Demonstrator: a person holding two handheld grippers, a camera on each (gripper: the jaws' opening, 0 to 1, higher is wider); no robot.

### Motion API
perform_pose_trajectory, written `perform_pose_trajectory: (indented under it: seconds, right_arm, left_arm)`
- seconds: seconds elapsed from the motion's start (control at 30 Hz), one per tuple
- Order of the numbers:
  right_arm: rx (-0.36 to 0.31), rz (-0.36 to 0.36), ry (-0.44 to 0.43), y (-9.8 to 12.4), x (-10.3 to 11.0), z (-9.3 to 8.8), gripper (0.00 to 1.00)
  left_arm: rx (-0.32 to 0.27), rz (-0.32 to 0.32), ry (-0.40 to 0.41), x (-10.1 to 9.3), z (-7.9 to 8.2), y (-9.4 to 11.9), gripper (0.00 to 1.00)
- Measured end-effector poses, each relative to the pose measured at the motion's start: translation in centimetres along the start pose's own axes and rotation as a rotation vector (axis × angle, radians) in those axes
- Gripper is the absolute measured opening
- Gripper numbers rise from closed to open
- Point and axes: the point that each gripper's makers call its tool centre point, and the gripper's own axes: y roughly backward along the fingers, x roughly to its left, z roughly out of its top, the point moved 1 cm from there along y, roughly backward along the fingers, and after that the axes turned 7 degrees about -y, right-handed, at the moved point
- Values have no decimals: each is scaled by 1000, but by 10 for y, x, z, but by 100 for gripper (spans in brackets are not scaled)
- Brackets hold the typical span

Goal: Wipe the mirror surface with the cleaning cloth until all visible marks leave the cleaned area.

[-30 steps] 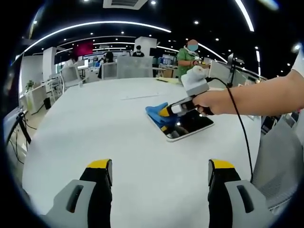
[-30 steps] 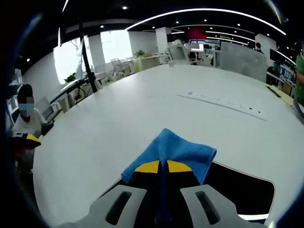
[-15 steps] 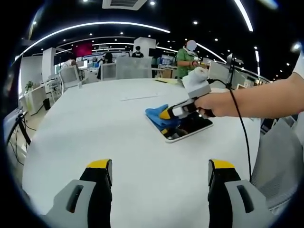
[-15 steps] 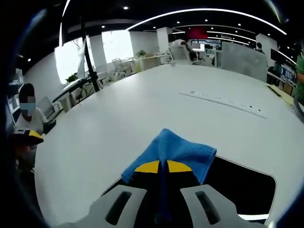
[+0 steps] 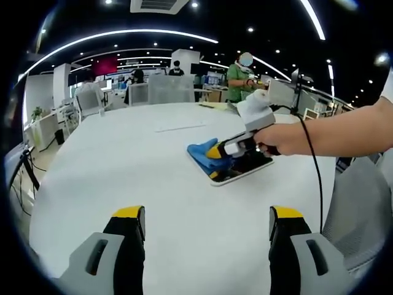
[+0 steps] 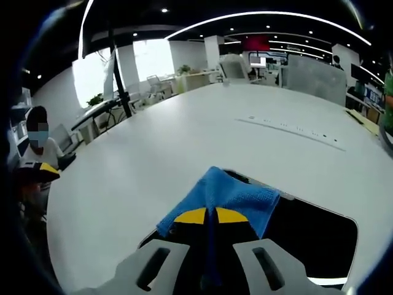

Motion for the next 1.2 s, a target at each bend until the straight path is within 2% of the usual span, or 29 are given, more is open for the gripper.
perform_pose_trajectory:
  seconds: [1.2]
  right_arm:
    - [2, 15, -3, 11, 10, -10, 0]
  left_arm:
    - [-14, -11, -13, -6, 6, 1, 83]
